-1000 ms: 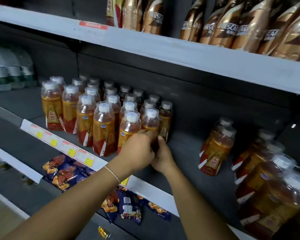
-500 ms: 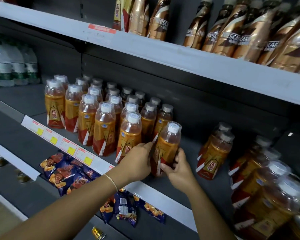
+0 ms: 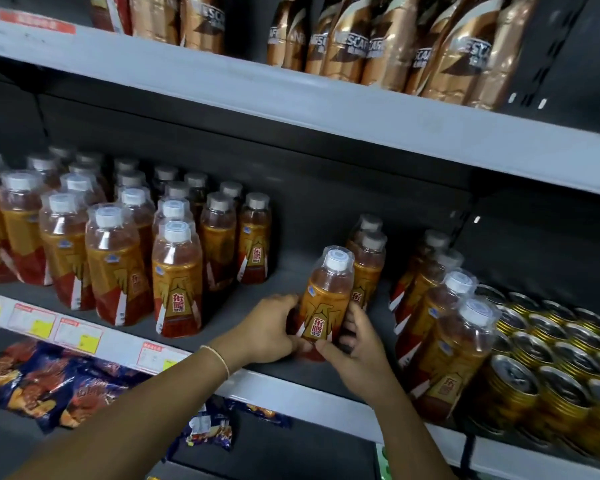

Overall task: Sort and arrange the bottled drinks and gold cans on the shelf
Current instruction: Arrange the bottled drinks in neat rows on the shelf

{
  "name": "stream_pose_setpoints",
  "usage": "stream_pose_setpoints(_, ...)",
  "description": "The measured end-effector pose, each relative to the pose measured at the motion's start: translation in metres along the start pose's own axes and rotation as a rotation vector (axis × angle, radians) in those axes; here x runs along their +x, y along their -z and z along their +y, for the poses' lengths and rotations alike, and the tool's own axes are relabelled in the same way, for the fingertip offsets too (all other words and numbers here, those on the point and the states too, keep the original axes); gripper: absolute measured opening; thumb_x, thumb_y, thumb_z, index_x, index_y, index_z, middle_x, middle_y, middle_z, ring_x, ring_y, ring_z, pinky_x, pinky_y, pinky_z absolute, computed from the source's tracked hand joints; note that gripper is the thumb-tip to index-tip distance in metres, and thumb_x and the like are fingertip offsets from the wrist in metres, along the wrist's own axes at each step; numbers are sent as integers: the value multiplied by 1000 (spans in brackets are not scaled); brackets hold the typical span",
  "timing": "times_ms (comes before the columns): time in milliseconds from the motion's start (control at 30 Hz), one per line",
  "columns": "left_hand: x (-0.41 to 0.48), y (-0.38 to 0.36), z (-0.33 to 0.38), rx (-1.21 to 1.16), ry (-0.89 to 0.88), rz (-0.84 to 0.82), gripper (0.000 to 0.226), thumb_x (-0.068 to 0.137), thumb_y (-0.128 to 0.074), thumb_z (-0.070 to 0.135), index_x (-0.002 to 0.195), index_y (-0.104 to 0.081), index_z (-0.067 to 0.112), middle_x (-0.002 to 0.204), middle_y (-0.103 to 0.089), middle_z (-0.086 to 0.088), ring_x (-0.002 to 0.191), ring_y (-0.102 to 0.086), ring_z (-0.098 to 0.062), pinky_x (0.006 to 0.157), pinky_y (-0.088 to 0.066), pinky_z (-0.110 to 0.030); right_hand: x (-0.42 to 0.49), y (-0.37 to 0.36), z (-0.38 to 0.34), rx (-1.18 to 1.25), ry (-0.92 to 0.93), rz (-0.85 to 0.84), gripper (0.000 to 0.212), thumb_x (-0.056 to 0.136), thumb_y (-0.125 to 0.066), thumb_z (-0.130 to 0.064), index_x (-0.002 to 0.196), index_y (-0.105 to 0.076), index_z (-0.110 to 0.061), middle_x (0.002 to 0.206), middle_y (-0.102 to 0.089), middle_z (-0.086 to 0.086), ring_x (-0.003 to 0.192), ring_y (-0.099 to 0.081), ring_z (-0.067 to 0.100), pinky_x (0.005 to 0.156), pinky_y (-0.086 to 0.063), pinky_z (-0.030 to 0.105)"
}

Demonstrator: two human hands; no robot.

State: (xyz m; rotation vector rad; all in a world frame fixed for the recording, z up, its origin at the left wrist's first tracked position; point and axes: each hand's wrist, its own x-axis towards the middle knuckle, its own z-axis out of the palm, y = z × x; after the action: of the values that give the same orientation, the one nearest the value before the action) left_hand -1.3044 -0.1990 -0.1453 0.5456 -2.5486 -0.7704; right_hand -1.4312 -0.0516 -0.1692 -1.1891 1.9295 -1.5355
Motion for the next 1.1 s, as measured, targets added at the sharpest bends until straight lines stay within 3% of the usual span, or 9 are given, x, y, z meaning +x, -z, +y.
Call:
stream_pose_setpoints(133,10,-21,7,-128,-33,-13,49,69,-83,27,110,-56,31,97,-60,19,89,-61,-1,72,-42,-3,-6,5,4,-13,-4,136,70,83,-77,-22,143,-40,-26,132,-60,-12,123,-56,6,107,-44,42)
stream_pose_setpoints(300,18,-34,12,-188,-69,-38,57,71,-82,32,121,-55,31,103,-62,23,88,-58,10,75,-40,2,-10,7,9,-29,-10,271,64,84,-77,-30,138,-43,-30,125,-61,-20,118,-56,-2,108,-44,42)
stream_pose_setpoints(400,20,-41,13,-177,-110,-14,59,73,-81,37,125,-55,31,112,-65,15,94,-56,5,77,-37,3,-10,7,12,-31,-23,318,58,88,-73,-29,137,-44,-33,121,-62,-24,116,-56,-2,108,-43,41)
stream_pose_setpoints(533,18,-52,11,-157,-158,58,61,76,-78,42,131,-54,29,117,-65,9,98,-53,3,81,-31,5,-12,7,15,-53,-53,311,63,92,-65,-36,148,-36,-32,132,-59,-13,121,-56,4,107,-45,40)
stream_pose_setpoints(667,18,-59,9,-96,-198,136,59,76,-73,47,128,-57,23,111,-68,4,98,-57,-10,82,-36,-7,-12,8,18,-38,-71,314,63,94,-63,-31,150,-33,-30,137,-57,-9,122,-55,3,106,-47,31)
stream_pose_setpoints(800,21,-62,6,-38,-210,175,64,79,-74,47,133,-54,19,109,-69,1,95,-56,-13,81,-36,-16,-11,8,20,-19,-73,329,59,96,-62,-18,148,-36,-30,132,-59,-14,117,-54,-10,90,-43,4)
stream_pose_setpoints(967,24,-66,2,-11,-160,140,71,82,-70,48,142,-45,19,119,-66,-1,102,-55,-17,95,-43,-31,-9,8,21,-12,-84,320,58,97,-58,-9,147,-37,-26,130,-59,-12,117,-54,-10,91,-42,5)
stream_pose_setpoints(1100,24,-66,1,5,-141,146,74,81,-70,50,144,-43,20,119,-66,-1,101,-54,-17,95,-42,-31,-8,6,19,-22,-92,326,57,97,-56,-7,148,-35,-22,133,-58,-8,120,-55,-3,99,-43,13)
